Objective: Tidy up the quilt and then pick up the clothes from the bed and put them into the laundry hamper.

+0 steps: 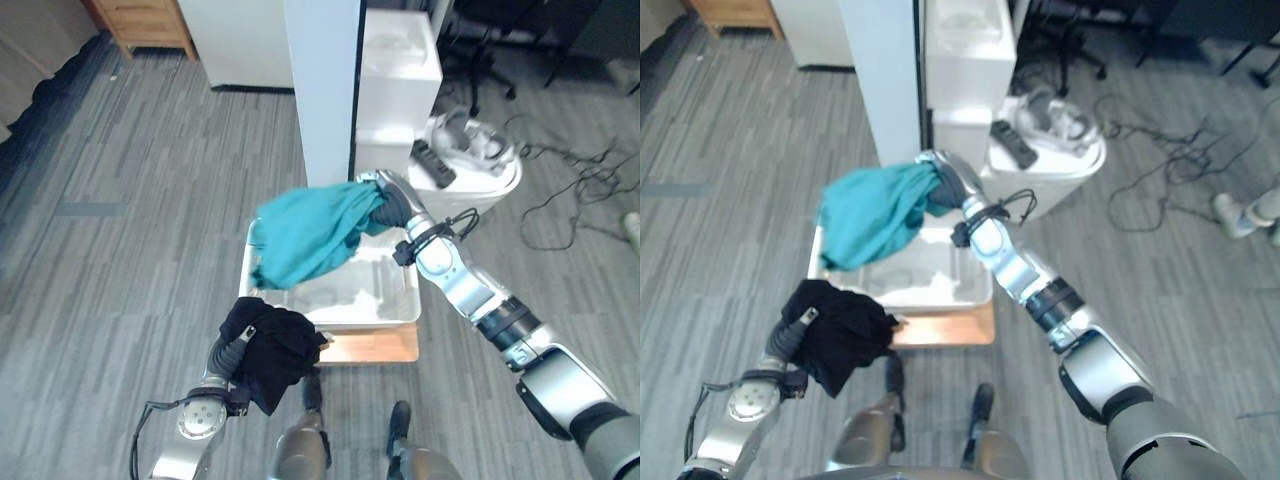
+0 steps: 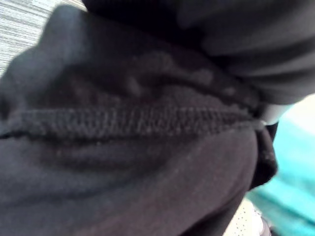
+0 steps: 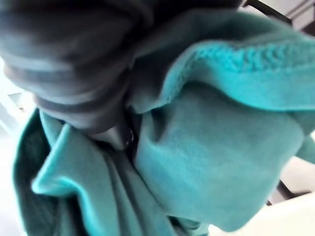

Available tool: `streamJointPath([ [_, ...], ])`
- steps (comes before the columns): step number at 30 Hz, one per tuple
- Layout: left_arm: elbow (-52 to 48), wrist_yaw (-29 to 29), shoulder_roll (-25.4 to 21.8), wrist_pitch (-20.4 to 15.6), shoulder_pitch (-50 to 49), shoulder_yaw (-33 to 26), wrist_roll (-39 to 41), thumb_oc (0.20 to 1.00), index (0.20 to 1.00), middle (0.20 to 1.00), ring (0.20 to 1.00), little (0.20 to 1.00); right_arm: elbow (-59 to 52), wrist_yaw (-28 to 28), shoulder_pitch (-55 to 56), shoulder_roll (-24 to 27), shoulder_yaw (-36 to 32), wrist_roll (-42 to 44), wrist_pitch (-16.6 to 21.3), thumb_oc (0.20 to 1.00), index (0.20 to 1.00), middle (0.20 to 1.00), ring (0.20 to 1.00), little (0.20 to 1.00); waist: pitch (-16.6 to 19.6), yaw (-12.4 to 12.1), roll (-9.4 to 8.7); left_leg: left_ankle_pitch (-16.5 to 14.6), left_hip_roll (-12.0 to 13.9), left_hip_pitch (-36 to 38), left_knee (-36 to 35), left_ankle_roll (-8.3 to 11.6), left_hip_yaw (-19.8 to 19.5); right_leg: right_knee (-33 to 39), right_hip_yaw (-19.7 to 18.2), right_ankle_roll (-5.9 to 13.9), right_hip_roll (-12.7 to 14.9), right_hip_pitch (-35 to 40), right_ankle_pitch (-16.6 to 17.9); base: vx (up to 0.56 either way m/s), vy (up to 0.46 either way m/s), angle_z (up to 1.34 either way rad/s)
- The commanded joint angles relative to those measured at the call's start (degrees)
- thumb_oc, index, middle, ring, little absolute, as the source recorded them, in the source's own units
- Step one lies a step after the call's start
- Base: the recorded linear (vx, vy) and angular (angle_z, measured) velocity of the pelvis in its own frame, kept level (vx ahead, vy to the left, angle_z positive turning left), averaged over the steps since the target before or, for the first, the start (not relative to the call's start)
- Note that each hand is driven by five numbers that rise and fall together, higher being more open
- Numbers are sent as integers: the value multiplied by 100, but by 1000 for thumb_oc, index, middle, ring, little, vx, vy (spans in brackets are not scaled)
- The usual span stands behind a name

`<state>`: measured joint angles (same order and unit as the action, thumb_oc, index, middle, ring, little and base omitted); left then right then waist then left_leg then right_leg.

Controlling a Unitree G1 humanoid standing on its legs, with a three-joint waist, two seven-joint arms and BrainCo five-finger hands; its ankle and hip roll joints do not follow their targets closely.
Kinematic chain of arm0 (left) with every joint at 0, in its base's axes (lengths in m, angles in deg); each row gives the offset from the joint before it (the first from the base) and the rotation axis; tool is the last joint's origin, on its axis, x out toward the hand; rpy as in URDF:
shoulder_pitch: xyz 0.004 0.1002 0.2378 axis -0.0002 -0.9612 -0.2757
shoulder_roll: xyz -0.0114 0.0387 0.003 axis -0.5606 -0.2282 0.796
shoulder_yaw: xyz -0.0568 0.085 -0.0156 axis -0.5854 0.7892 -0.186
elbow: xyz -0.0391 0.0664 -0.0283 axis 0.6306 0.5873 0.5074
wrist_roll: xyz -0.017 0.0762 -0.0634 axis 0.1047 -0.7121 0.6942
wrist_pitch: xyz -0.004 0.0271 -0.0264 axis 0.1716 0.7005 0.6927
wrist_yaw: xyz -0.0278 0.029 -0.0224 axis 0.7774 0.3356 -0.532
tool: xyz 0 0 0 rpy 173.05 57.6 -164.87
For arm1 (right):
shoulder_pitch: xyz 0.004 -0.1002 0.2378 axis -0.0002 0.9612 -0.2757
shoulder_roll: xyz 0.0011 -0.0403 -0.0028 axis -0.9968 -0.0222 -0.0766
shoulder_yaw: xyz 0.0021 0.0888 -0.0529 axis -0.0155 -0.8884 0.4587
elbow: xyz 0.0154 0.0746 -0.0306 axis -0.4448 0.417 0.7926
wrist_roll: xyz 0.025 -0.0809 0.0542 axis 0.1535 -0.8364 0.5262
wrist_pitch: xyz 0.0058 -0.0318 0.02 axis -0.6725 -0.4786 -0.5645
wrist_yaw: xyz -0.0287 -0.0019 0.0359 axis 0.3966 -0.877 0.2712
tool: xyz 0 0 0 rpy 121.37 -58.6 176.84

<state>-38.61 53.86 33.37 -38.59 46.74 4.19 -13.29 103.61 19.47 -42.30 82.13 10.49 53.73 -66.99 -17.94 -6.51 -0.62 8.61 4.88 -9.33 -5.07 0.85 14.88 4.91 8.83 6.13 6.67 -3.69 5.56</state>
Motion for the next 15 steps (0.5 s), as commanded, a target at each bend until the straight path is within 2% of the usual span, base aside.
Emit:
streamJointPath([
  [1, -650, -247, -435, -675, 403, -128, 533, 200, 200, 200, 200, 200, -86, 183, -550, 195, 3, -176, 208, 200, 200, 200, 200, 200, -136, -44, 41, -701, 41, 429, 7, 265, 135, -144, 111, 358, 501, -1, -304, -44, 22, 10],
  [2, -854, -370, -466, -728, 406, -158, 755, 200, 200, 200, 200, 200, -54, 189, -529, 239, 22, -228, 202, 200, 200, 200, 200, 200, -163, -23, 109, -682, 37, 378, 7, 277, 126, -108, 98, 361, 504, -29, -280, -52, 24, 9],
  [3, -1150, -520, -496, -855, 393, -246, 1085, 200, 200, 200, 200, 200, 20, 276, -503, 393, 120, -634, 180, 1000, 1000, 1000, 1000, 1000, -190, 5, 200, -650, 33, 323, 7, 302, 110, -41, 95, 372, 507, -41, -244, -54, 26, 10],
  [5, -1392, -569, -547, -934, 384, -416, 1285, 200, 200, 200, 200, 200, -65, 335, -530, 545, 296, -1243, 184, 1000, 1000, 1000, 1000, 1000, -174, 34, 239, -643, 56, 320, 7, 322, 111, -11, 81, 377, 492, -46, -242, -21, 3, 6],
  [6, -1408, -573, -545, -925, 368, -430, 1291, 200, 200, 200, 200, 200, -70, 337, -526, 538, 302, -1256, 180, 1000, 1000, 1000, 1000, 1000, -173, 42, 242, -644, 59, 322, 7, 324, 111, -12, 81, 376, 489, -45, -242, 0, 0, 0],
  [8, -1623, -415, -468, -1038, 378, -634, 1371, 200, 200, 200, 200, 200, -310, 412, -273, 477, 379, -1856, 177, 1000, 1000, 1000, 1000, 1000, -97, 111, 210, -662, 101, 393, 7, 335, 140, 9, 43, 372, 459, 5, -287, 14, -41, -1],
  [11, -1643, -186, -362, -1116, 511, -708, 1251, 200, 200, 200, 200, 200, -389, 518, -84, 345, 374, -2118, 166, 1000, 1000, 1000, 1000, 1000, -32, 170, 145, -679, 124, 461, 7, 335, 154, 9, 21, 355, 441, 80, -321, 24, -35, -3],
  [12, -1524, 203, -294, -1209, 834, -710, 733, 200, 200, 200, 200, 200, -557, 650, 195, 322, 327, -2351, 138, 1000, 1000, 1000, 1000, 1000, 17, 294, 60, -748, 141, 603, 7, 335, 188, 9, -14, 346, 423, 193, -376, 30, -32, -4],
  [15, -1452, 491, -263, -1188, 1126, -696, 249, 200, 200, 200, 200, 200, -878, 695, 514, 418, 196, -2517, 128, 1000, 1000, 1000, 1000, 1000, 69, 384, -13, -759, 172, 709, 7, 330, 231, 9, -43, 330, 412, 257, -374, 29, -24, -1],
])
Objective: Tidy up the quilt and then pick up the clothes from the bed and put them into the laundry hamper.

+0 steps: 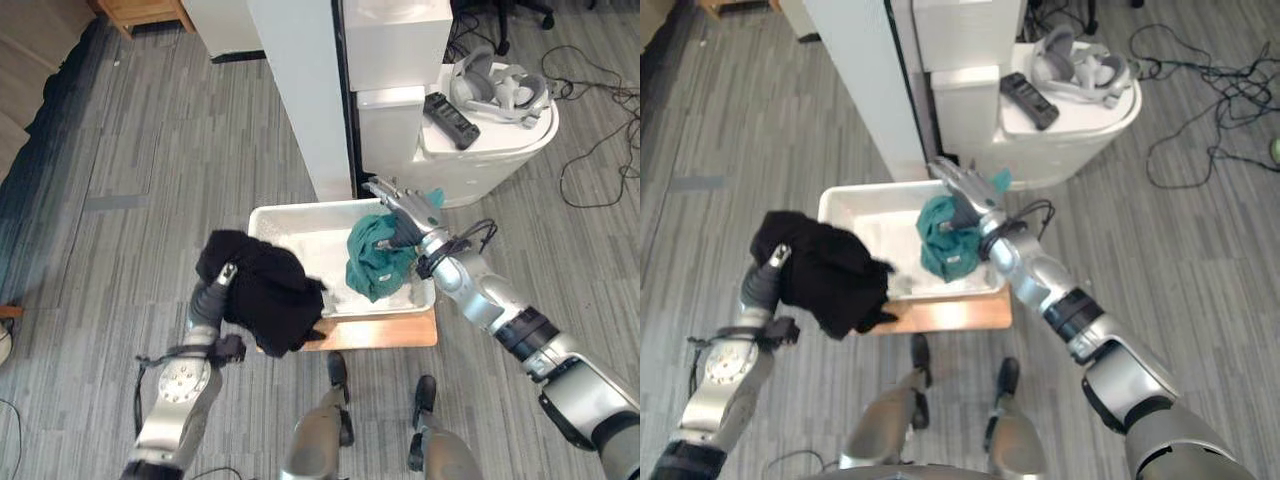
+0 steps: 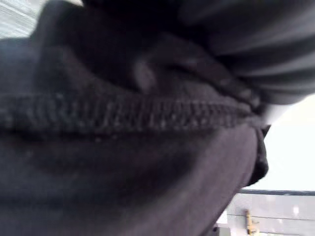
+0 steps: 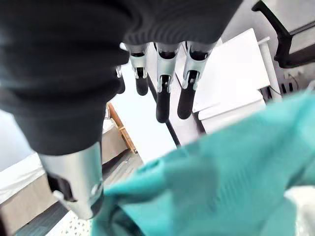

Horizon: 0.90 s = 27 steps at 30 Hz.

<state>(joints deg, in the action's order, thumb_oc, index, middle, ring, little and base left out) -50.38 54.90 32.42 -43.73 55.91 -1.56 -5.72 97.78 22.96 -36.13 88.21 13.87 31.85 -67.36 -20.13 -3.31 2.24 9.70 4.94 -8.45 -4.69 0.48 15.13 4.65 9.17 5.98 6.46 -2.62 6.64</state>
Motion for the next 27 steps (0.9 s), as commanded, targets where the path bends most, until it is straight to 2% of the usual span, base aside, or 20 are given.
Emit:
streamJointPath([
  [1, -203, 571, -155, -664, 420, -105, -739, 200, 200, 200, 200, 200, -454, 373, 85, -137, -236, -351, 173, 1000, 1000, 1000, 1000, 1000, 317, 141, -342, -892, 176, 677, -31, 366, 232, 35, -93, 341, 429, 180, -487, 36, -26, -16],
  [3, 132, 921, 30, -618, 856, 193, -1184, 200, 200, 200, 200, 200, -640, 406, 360, -102, -260, -370, 182, 1000, 1000, 1000, 1000, 1000, 350, 288, -432, -934, 189, 784, -31, 363, 283, 35, -133, 335, 415, 225, -495, 45, -30, -16],
  [5, 401, 1202, 21, -484, 1246, 353, -1599, 200, 200, 200, 200, 200, -785, 435, 590, -88, -272, -304, 208, 1000, 1000, 1000, 1000, 1000, 377, 433, -478, -964, 214, 855, -31, 362, 353, 35, -181, 333, 397, 231, -497, 29, -16, -8],
  [6, 432, 1226, 28, -491, 1277, 379, -1619, 200, 200, 200, 200, 200, -799, 431, 599, -78, -286, -303, 205, 1000, 1000, 1000, 1000, 1000, 370, 419, -478, -966, 214, 860, -31, 363, 357, 35, -185, 333, 397, 234, -498, 13, -14, -28],
  [8, 1107, 1628, -20, -275, 1857, 691, -2193, 200, 200, 200, 200, 200, -830, 472, 854, -95, -224, -204, 206, 1000, 1000, 1000, 1000, 1000, 339, 625, -515, -971, 251, 922, -31, 380, 499, 35, -282, 344, 376, 170, -472, -16, 1, -43],
  [9, 2037, 1850, 29, 1, 2292, 1042, -2707, 200, 200, 200, 200, 200, -848, 528, 1069, -88, -174, -199, 200, 1000, 1000, 1000, 1000, 1000, 195, 819, -521, -998, 269, 942, -31, 394, 668, 35, -421, 376, 349, 36, -427, -99, 23, -70],
  [10, 2554, 1919, 100, 123, 2448, 1176, -2862, 200, 200, 200, 200, 200, -884, 574, 1225, -79, -126, -233, 209, 1000, 1000, 1000, 1000, 1000, 86, 940, -528, -986, 277, 897, -31, 404, 772, 28, -503, 392, 333, -107, -378, -118, 27, -72],
  [14, 3401, 1934, 347, 284, 2518, 1400, -2932, 200, 200, 200, 200, 200, -757, 671, 1379, -102, 33, -341, 174, 1000, 1000, 1000, 1000, 1000, -109, 1115, -514, -928, 295, 761, -31, 420, 956, 7, -623, 409, 308, -383, -286, -88, 12, -53],
  [17, 3704, 1822, 457, 279, 2491, 1454, -2873, 200, 200, 200, 200, 200, -662, 689, 1437, -119, 95, -367, 165, 1000, 1000, 1000, 1000, 1000, -148, 1149, -500, -911, 308, 720, -31, 429, 1010, 1, -666, 401, 296, -457, -263, -37, -5, -17],
  [18, 3783, 1705, 471, 256, 2398, 1453, -2840, 793, 793, 793, 793, 793, -606, 723, 1555, -105, 76, -370, 164, 1000, 1000, 1000, 1000, 1000, -134, 1180, -473, -907, 321, 722, -31, 438, 1043, 8, -650, 400, 302, -461, -263, 0, -4, -9],
  [19, 3781, 1705, 471, 255, 2393, 1453, -2840, 1000, 1000, 1000, 1000, 1000, -608, 723, 1560, -104, 76, -370, 165, 1000, 1000, 1000, 1000, 1000, -129, 1180, -473, -907, 321, 721, -31, 438, 1043, 9, -649, 400, 302, -461, -263, 5, -8, -4],
  [20, 3883, 1653, 500, 247, 2438, 1507, -2776, 1000, 1000, 1000, 1000, 1000, -575, 706, 1612, -83, 54, -336, 177, 1000, 1000, 1000, 1000, 1000, -113, 1195, -459, -906, 320, 728, -31, 440, 1045, 10, -644, 393, 302, -448, -267, 0, 0, 0],
  [24, 3815, 1577, 599, 237, 2017, 1092, -2164, 1000, 1000, 1000, 1000, 1000, -581, 670, 1937, -11, -112, -208, 188, 1000, 1000, 1000, 1000, 1000, 42, 1221, -395, -917, 325, 799, -31, 449, 1020, 17, -598, 360, 304, -361, -296, 38, -1, 6],
  [25, 3764, 1603, 628, 150, 1818, 831, -1742, 1000, 1000, 1000, 1000, 1000, -567, 604, 2123, -19, -178, -14, 213, 1000, 1000, 1000, 1000, 1000, 161, 1185, -380, -922, 332, 834, -31, 452, 983, 21, -569, 339, 295, -296, -323, 88, -18, 4],
  [27, 3653, 1696, 600, 3, 1628, 583, -1430, 1000, 1000, 1000, 1000, 1000, -501, 545, 2283, -6, -288, 183, 239, 1000, 1000, 1000, 1000, 1000, 292, 1135, -375, -919, 332, 875, -31, 456, 918, 25, -523, 321, 290, -203, -356, 83, -28, 12],
])
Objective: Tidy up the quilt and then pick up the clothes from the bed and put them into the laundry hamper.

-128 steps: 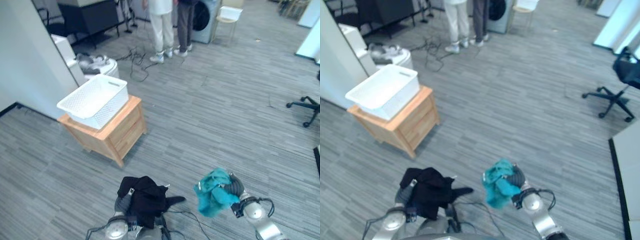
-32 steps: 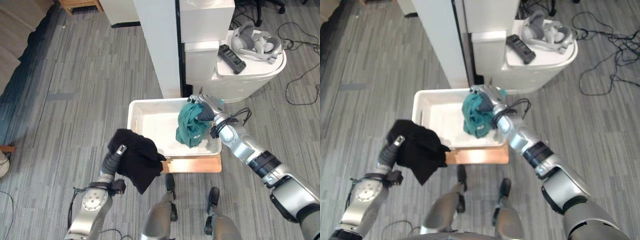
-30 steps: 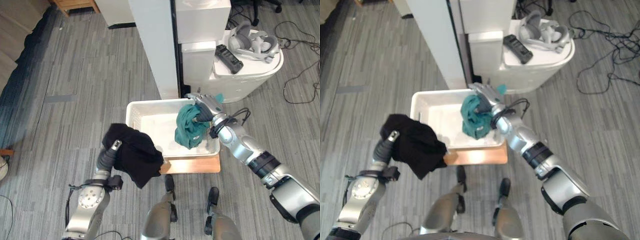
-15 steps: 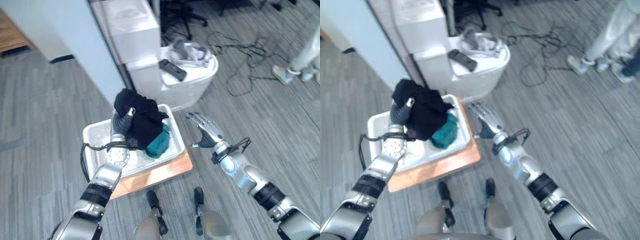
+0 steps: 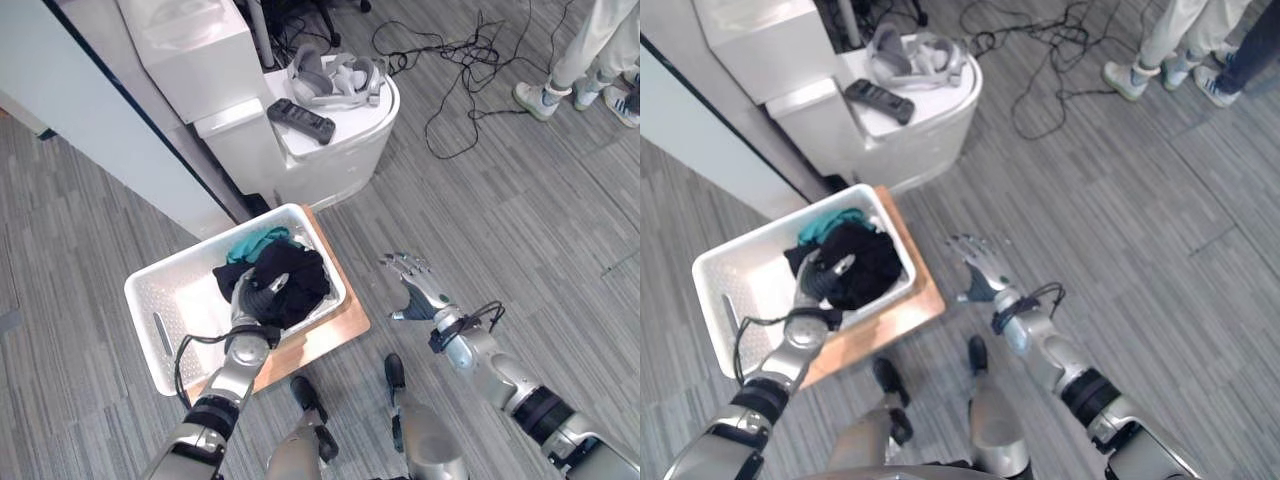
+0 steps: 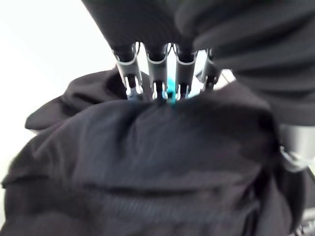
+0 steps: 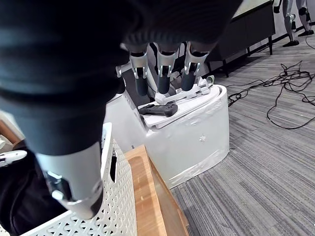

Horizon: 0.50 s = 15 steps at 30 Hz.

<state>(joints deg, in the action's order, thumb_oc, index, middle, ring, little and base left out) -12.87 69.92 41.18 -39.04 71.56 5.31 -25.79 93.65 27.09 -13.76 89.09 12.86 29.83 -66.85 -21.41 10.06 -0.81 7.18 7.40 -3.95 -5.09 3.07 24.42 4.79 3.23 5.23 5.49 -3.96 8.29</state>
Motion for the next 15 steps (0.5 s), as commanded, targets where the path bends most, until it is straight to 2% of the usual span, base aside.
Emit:
streamJointPath([
  [1, -127, 222, -299, -512, -3, -187, 685, 1000, 1000, 1000, 1000, 1000, -59, 124, 110, -89, -231, 480, 198, 1000, 1000, 1000, 1000, 1000, 466, -220, -71, -663, 85, 443, 9, 201, -35, 17, 87, 393, 387, -20, -531, 62, -23, 17],
  [4, -197, 116, -439, -603, -239, -443, 1027, 1000, 1000, 1000, 1000, 1000, 130, 30, 245, -42, -399, 773, 196, 1000, 1000, 1000, 1000, 1000, 598, -297, -71, -671, 85, 514, 9, 208, -113, 21, 144, 392, 386, 124, -582, 47, -8, 13],
  [7, 235, -40, -563, -405, -442, -451, 762, 1000, 1000, 1000, 1000, 1000, 771, -17, 226, -69, -366, 737, 117, 1000, 1000, 1000, 1000, 1000, 733, -382, -78, -684, 90, 626, 9, 216, -194, 21, 227, 391, 392, 311, -626, 43, -9, 22],
  [9, 307, -98, -553, -401, -544, -478, 801, 1000, 1000, 1000, 1000, 1000, 1060, -43, 239, -143, -358, 793, 95, 1000, 1000, 1000, 1000, 1000, 779, -410, -82, -674, 92, 638, 9, 216, -213, 21, 244, 384, 388, 340, -620, 26, -1, 19],
  [10, 442, -289, -372, -363, -862, -640, 1297, 1000, 1000, 1000, 1000, 1000, 1619, -78, 366, -320, -493, 1119, 9, 1000, 1000, 1000, 1000, 1000, 851, -459, -74, -696, 83, 699, 9, 211, -282, 21, 297, 389, 394, 445, -657, 42, 7, 19],
  [15, 1820, -871, 86, -102, -1498, -758, 1362, 1000, 1000, 1000, 1000, 1000, 3520, -315, 684, -1097, -1148, 2457, -151, 1000, 1000, 1000, 1000, 1000, 1038, -489, -13, -688, 70, 754, 9, 196, -421, 21, 371, 373, 387, 567, -686, 22, 39, 12],
])
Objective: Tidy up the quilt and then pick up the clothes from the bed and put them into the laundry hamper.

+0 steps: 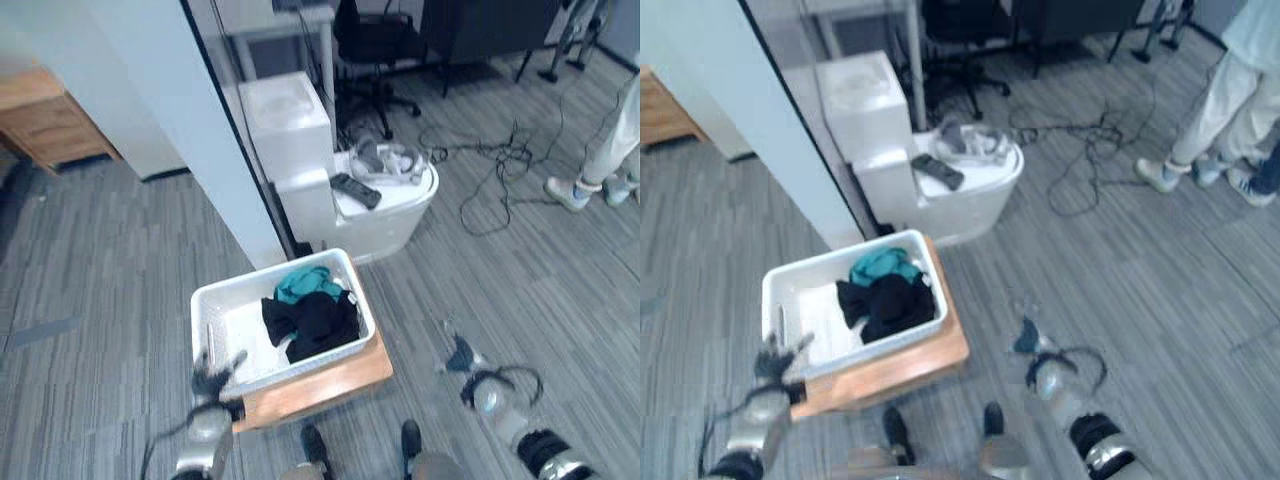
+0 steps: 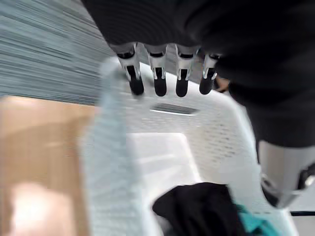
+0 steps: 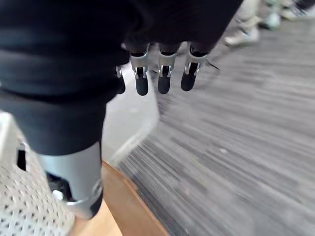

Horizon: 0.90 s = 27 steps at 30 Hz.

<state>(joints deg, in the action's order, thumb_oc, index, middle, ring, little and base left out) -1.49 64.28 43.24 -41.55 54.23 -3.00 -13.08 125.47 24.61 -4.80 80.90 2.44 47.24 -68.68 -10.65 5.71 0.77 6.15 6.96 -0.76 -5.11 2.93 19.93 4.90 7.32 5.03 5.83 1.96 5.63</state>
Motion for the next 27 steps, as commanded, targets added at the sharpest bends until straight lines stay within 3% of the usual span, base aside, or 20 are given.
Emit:
streamJointPath([
  [1, 1012, -384, -26, 203, 161, 75, 74, 1000, 1000, 1000, 1000, 1000, 708, -84, -188, -395, -225, 926, 13, 1000, 1000, 1000, 1000, 1000, -20, -60, -153, -598, 111, 470, 11, 211, 6, 10, -21, 396, 361, 21, -436, 26, 56, 11],
  [8, 2319, -478, 346, 491, 28, 331, -442, 1000, 1000, 1000, 1000, 1000, 2022, -203, -4, -935, -903, 2349, 42, 1000, 1000, 1000, 1000, 1000, 171, -90, -111, -599, 122, 512, 11, 229, -36, 10, 16, 394, 361, 67, -444, 32, 38, -2],
  [12, 2509, -458, 414, 568, 84, 573, -840, 1000, 1000, 1000, 1000, 1000, 2324, -259, -26, -1025, -646, 2111, -8, 1000, 1000, 1000, 1000, 1000, 238, -143, -109, -611, 134, 544, 11, 237, -66, 10, 40, 388, 344, 109, -480, 8, 3, 0],
  [27, 2466, -427, 467, 570, 149, 636, -863, 1000, 1000, 1000, 1000, 1000, 2381, -292, -82, -921, -541, 1927, 5, 1000, 1000, 1000, 1000, 1000, 360, -214, -115, -634, 126, 587, 11, 234, -196, 10, 147, 399, 363, 210, -563, 6, 3, 3],
])
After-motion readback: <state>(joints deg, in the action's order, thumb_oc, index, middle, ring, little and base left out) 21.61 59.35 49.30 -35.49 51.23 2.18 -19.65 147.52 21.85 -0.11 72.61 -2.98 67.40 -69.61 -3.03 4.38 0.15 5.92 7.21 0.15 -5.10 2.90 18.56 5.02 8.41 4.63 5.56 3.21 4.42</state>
